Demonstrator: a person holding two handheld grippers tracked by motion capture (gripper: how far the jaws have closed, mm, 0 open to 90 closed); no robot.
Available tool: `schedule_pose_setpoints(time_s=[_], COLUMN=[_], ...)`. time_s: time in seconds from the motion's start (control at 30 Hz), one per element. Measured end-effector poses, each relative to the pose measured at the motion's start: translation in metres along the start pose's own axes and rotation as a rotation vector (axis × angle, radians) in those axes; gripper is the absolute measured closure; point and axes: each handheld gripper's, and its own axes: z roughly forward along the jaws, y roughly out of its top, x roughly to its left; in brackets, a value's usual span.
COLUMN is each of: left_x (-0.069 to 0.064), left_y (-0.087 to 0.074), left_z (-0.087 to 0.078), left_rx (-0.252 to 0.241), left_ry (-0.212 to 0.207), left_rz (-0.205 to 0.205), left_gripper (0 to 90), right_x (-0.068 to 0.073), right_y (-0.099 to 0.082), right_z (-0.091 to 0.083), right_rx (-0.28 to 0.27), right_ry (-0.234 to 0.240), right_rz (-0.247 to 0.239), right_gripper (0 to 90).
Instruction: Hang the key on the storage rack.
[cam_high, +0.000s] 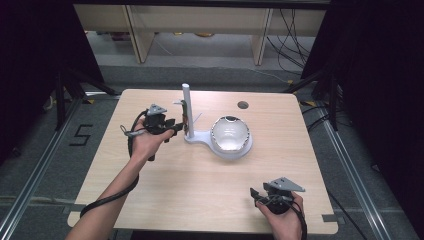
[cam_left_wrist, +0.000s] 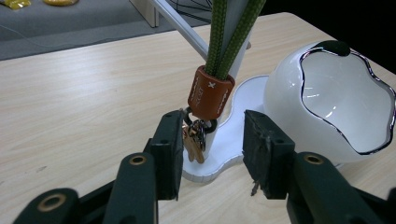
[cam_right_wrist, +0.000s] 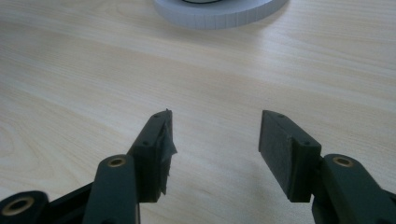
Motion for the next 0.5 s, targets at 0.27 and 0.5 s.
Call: schedule_pose_setpoints(time_s=[0.27, 0.5], left_x=[-0.002, -0.002], left_y=[-0.002, -0.010], left_z=[-0.017, -0.029], left_rx=[-0.040, -0.042], left_ry=[0.038, 0.049], left_rz=[0.052, 0.086], left_gripper=[49.2, 47.9], right_x=[0.000, 0.003], right_y=[0.000, 0.000], right_z=[0.000, -0.001], right_rx=[-0.007, -0.001], right_ry=[0.002, 0.001], right_rz=[0.001, 0.031], right_gripper=[45.6, 45.6])
